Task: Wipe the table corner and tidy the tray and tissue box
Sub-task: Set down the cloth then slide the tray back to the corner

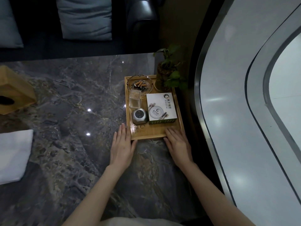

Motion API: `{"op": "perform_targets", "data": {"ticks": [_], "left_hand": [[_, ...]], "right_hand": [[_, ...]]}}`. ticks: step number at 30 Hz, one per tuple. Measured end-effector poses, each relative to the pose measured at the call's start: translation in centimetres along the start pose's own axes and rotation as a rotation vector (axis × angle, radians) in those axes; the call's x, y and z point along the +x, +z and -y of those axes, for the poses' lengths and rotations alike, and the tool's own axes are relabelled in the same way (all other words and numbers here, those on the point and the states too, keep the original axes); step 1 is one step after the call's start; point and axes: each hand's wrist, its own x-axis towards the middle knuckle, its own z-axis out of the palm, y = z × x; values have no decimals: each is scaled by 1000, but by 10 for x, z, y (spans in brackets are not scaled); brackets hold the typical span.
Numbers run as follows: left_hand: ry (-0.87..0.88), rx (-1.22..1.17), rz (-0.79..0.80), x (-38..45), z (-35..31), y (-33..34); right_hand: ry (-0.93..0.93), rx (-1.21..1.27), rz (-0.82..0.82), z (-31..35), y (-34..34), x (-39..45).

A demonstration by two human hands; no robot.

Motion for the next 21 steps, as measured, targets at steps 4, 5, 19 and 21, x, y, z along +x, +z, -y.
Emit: {"op": "perform_targets", "data": {"ticks": [4, 5, 19, 21], "left_hand": [[35, -45, 26, 4, 3, -1], [37, -72, 31, 5, 3, 0], [71, -134, 31, 4, -4, 12], [60, -170, 37, 3, -10, 14]], "right_hand": [[-16, -42, -16, 0, 5, -2], [-5, -36, -23, 0, 5, -1], [33, -8, -166, -12, 13, -6], [35, -12, -175, -16, 12, -7]]}}
